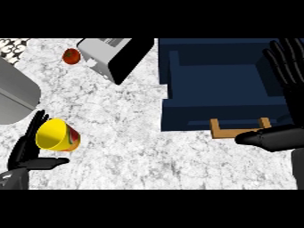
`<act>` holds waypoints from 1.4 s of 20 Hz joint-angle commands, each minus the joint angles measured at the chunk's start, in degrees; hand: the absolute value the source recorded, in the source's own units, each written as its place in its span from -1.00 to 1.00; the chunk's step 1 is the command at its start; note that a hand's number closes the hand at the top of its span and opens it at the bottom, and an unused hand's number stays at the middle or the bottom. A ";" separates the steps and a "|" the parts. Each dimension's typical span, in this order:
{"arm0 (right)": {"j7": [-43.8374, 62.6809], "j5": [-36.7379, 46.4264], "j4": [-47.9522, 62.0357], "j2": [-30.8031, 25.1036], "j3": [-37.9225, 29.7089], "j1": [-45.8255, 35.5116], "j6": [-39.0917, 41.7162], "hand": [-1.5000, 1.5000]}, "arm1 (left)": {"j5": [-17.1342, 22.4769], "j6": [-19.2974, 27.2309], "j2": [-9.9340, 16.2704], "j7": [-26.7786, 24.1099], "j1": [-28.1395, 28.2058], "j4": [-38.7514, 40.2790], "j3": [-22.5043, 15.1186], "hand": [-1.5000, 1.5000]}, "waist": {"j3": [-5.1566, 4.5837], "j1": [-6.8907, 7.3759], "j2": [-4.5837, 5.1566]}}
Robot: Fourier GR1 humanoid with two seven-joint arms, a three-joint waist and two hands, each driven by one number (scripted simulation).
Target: Pick up the cup, place it into the drawer and close the drawer
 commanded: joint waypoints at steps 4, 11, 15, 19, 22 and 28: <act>1.23 -0.96 -1.02 -0.45 0.03 -0.43 0.69 -1.00 | -1.04 -4.01 -1.19 -8.00 -0.77 2.09 -0.58 -1.00 | -0.04 -0.29 0.05; -0.56 0.94 -0.42 0.34 0.96 0.33 0.22 -1.00 | -0.54 -7.91 -1.03 -5.84 -3.31 3.43 -0.31 -1.00 | -0.08 -0.52 0.20; -0.43 -0.29 -0.35 -0.23 0.27 0.99 1.23 -1.00 | -0.53 -12.33 -3.14 -5.07 -5.03 2.10 -1.24 1.00 | -0.08 -0.76 0.14; -0.03 0.88 1.75 -1.30 -0.47 -0.66 0.78 -1.00 | -0.83 -4.58 -4.48 -12.37 -3.08 -1.22 -1.02 1.00 | -0.09 -0.19 0.23; -3.01 0.70 0.95 -1.06 -0.70 2.91 1.90 -1.00 | -1.39 5.91 -5.17 -15.59 -2.33 -3.33 -0.42 1.00 | 0.03 -0.51 0.04; -1.41 -3.10 0.58 -2.25 -3.45 1.43 2.84 -1.00 | 2.57 2.05 -6.74 -15.80 -5.89 -3.82 2.94 1.00 | 0.02 -0.65 0.01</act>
